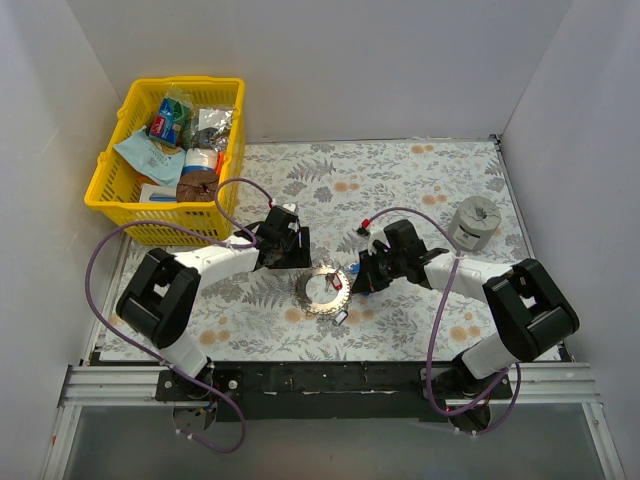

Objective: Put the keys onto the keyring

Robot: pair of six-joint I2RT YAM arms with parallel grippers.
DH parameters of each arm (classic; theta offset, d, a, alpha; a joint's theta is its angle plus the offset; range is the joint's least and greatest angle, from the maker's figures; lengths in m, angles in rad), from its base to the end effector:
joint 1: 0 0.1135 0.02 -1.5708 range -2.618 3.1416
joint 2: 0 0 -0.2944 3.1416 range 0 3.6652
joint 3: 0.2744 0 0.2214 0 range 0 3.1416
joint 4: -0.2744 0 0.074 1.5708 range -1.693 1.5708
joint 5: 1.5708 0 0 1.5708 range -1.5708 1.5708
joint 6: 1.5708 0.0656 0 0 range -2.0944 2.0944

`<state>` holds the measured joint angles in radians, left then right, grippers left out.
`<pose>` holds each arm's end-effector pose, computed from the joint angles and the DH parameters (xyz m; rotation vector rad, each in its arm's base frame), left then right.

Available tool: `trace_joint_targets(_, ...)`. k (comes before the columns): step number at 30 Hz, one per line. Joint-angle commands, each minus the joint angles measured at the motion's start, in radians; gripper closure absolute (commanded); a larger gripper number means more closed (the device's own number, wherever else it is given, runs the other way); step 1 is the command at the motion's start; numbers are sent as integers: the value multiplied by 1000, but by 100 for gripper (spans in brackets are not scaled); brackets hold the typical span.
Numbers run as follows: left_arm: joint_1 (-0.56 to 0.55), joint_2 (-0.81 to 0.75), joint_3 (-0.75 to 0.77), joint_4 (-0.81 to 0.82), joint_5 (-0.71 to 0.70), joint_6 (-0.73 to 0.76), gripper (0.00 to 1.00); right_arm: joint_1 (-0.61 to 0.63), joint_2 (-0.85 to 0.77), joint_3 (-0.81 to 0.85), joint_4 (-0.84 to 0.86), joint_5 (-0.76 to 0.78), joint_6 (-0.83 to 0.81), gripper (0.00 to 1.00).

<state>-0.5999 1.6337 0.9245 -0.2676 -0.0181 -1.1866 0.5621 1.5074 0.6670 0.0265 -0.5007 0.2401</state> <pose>0.2627 -0.1782 0.1984 -0.7841 2.5701 -0.6255 0.2189 0.1751 0.1929 -0.6423 2.3923 0.9627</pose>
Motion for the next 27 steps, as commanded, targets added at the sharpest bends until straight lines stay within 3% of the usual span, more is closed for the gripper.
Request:
trace_joint_targets(1, -6, -63, -10, 16, -19, -2, 38, 5, -13, 42, 24, -18, -2, 99)
trace_joint_targets(8, -5, -61, -16, 18, -17, -2, 38, 5, -72, 28, 32, 48, 13, 99)
trace_joint_targets(10, -5, -63, -16, 18, -17, -1, 38, 5, -79, 28, 32, 62, 13, 95)
trace_joint_targets(11, -5, -61, -15, 18, -17, -1, 38, 5, -79, 28, 30, 67, 16, 79)
trace_joint_targets(14, -5, -58, -15, 16, -16, 2, 38, 5, -76, 28, 29, 77, 18, 59)
trace_joint_targets(16, -5, -58, -15, 18, -14, 2, 38, 4, -64, 29, 26, 73, 16, 55)
trace_joint_targets(22, -6, -48, -6, 18, -8, 5, 38, 9, -15, 46, 16, 53, 15, 53)
trace_joint_targets(27, -6, -41, 0, 16, 0, 7, 38, 16, 31, 57, 23, 39, 19, 64)
